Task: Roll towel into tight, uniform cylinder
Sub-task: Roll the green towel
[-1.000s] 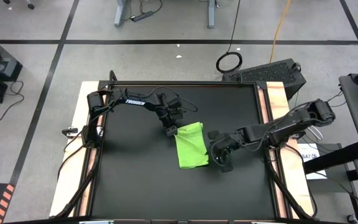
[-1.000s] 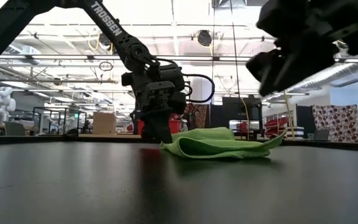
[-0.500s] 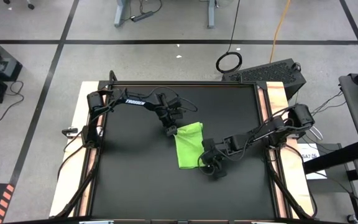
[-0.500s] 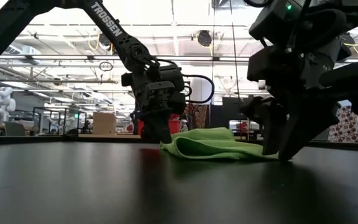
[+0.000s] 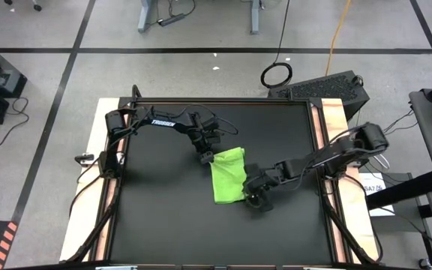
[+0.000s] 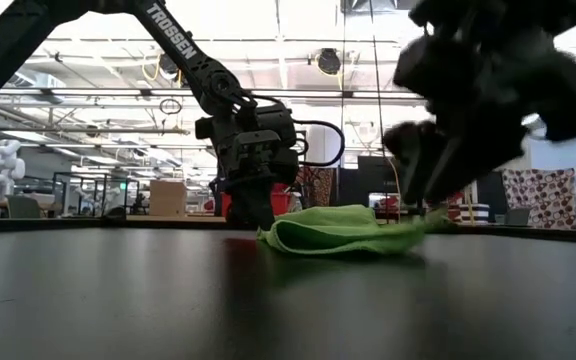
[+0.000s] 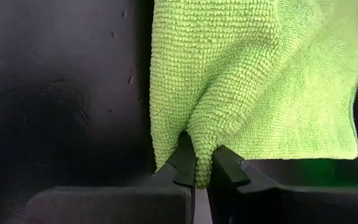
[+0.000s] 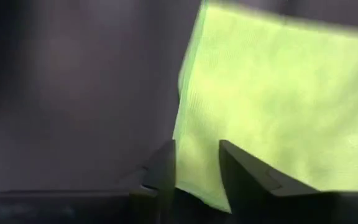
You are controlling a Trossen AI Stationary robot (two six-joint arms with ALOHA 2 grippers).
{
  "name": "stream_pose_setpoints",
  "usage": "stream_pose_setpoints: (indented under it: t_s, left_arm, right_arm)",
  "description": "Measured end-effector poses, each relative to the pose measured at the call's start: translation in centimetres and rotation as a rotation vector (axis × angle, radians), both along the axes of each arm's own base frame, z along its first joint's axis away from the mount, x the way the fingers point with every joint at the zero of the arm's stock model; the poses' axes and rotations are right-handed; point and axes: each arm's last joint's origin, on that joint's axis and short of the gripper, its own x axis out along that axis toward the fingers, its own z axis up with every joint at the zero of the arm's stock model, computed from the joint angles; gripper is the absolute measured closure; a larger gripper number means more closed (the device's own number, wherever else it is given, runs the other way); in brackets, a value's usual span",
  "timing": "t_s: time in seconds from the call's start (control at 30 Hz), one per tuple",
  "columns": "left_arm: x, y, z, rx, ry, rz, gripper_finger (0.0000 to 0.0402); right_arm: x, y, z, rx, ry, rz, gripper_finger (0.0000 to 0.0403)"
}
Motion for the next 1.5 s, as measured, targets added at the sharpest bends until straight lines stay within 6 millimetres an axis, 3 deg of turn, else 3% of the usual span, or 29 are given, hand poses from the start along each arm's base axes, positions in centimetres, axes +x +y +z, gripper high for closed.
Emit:
stream_pose_setpoints:
  t_s: [0.2, 0.3, 0.87, 1.1, 1.27, 1.5]
  left_arm:
    - [0.0, 0.0, 0.0, -0.006, -0.004, -0.002, 0.0382]
    - [0.0, 0.0, 0.0, -0.006, -0.007, -0.002, 0.0382]
    - [0.1, 0.0, 0.0, -0.012, -0.007, 0.004, 0.0382]
    - [0.1, 0.0, 0.0, -0.017, -0.001, 0.017, 0.0382]
    - [0.1, 0.0, 0.0, -0.017, -0.001, 0.018, 0.0382]
    - [0.1, 0.0, 0.0, -0.018, -0.001, 0.017, 0.0382]
  right_arm:
    - [-1.0, -0.2, 2.6, 0.003, -0.067, 0.008, 0.0186]
    - [-1.4, -0.5, 2.2, -0.059, -0.015, 0.006, 0.0157]
    - [0.3, -1.9, -2.3, -0.085, 0.098, 0.078, 0.0172]
    - [0.7, -1.5, -3.4, -0.067, 0.113, 0.098, 0.0173]
    - [0.7, -1.6, -3.4, -0.104, 0.109, 0.070, 0.0220]
    - [0.8, -1.9, -3.2, -0.130, 0.100, 0.001, 0.0386]
